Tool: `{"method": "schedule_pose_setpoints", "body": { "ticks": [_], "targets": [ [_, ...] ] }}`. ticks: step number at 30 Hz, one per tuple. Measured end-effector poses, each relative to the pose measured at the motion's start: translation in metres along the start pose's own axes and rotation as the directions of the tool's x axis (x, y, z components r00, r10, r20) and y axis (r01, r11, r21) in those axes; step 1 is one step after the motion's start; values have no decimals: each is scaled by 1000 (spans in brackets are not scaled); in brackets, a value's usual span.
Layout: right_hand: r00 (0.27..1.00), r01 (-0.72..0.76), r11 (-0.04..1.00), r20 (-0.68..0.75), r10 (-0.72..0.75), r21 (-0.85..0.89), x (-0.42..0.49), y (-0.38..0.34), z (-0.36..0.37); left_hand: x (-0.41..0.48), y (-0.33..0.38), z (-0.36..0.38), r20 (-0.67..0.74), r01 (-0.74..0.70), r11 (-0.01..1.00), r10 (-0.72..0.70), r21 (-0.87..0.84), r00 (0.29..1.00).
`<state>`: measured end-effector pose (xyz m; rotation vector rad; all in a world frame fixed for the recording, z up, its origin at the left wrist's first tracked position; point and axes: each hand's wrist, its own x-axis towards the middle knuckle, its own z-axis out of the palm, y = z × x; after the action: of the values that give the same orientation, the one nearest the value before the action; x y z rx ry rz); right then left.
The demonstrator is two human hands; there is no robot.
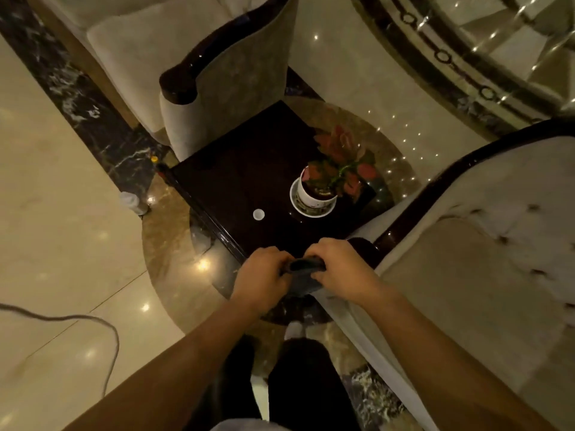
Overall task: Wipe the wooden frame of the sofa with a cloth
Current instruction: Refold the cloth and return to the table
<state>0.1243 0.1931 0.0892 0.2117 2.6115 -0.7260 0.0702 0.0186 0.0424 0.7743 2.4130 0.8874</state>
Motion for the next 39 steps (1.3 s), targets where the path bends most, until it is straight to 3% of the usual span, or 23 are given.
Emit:
{"method": "schedule_pose_setpoints", "body": {
  "ticks": [4,10,13,16,18,20,23,28,31,33,34,35,37,39],
  "targets": [
    [985,-71,997,-158,75,28,28,25,15,29,-15,-1,-136,-66,994,78,91,988],
    [901,-89,994,-420,107,62,17,28,39,41,-24,4,-320,-270,963,260,13,911],
    [903,-106,992,-410,127,75,19,25,75,38,-54,21,-339,-298,953,261,-61,904],
    [949,-124,985,-275,153,120,38,28,132,36,-103,48,-225,-127,988,105,-84,969],
    [965,-205,971,-143,222,120,60,32,180,37,-137,70,-28,85,996,-85,15,996],
    [954,-293,943,-23,300,158,81,39,228,42,-170,91,173,217,964,-243,154,954],
    [911,-406,863,62,407,300,108,48,274,56,-209,113,309,254,942,-314,218,898],
    [840,-448,797,-114,530,405,146,86,263,117,-218,130,290,265,964,-259,17,921],
    [689,-497,734,-305,658,462,167,101,244,155,-216,138,153,333,932,-311,-142,938],
    [569,-491,683,-396,721,541,171,98,247,170,-219,140,75,409,889,-402,-208,913],
    [553,-473,674,-404,729,568,170,93,255,171,-222,141,41,426,879,-427,-217,903],
    [578,-471,675,-379,722,568,167,85,269,168,-223,142,13,402,893,-408,-202,913],
    [702,-512,731,-270,659,451,163,70,301,148,-228,149,32,225,972,-223,-69,974],
    [778,-512,759,-159,608,402,164,70,329,130,-234,163,232,-46,981,1,188,973]
  ]
}}
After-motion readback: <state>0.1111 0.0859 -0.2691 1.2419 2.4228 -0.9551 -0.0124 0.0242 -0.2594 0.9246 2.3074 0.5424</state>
